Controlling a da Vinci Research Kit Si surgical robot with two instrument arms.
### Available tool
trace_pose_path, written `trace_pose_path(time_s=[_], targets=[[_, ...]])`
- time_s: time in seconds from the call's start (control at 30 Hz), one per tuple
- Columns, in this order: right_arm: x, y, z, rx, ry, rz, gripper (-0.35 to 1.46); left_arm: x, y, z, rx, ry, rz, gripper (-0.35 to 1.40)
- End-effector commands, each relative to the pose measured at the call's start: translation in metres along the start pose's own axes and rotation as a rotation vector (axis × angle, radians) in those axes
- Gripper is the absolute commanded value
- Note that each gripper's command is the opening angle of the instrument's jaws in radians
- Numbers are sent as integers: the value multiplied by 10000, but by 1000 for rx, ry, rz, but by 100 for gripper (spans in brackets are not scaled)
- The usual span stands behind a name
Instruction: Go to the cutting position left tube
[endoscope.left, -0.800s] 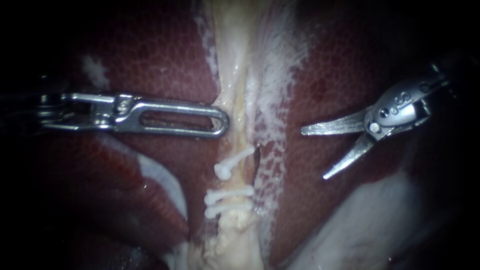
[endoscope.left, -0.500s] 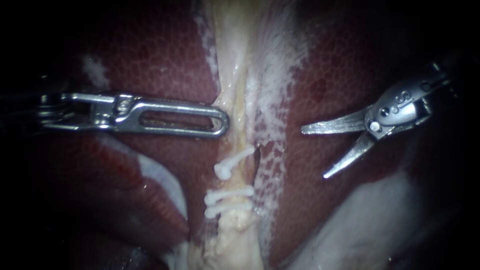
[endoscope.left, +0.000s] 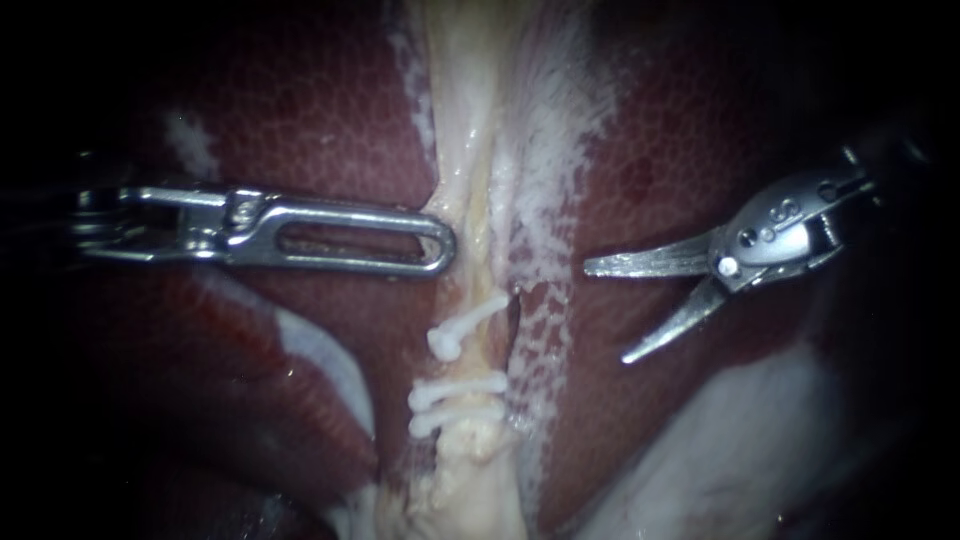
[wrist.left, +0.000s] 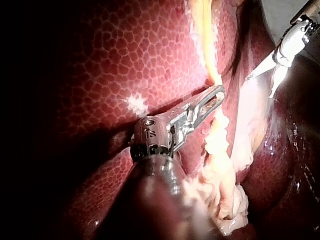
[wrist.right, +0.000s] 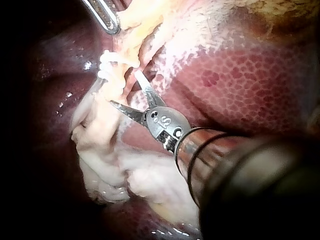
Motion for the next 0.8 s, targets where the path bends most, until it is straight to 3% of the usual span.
trace_pose_path(time_s=[0.03,0.27,0.5,0.7,0.8], targets=[[-1,1,3,10,1,10,143,-1,-1,-1,1,0,-2,-35],[-1,8,22,56,5,77,143,-8,-7,-10,5,3,-6,-35],[-2,7,42,115,-53,113,143,-18,-15,-21,11,6,-19,-35],[-15,5,58,156,-84,145,143,-24,-20,-29,14,8,-11,-35],[-26,-2,66,181,-120,156,143,-26,-20,-32,19,10,-6,-35]])
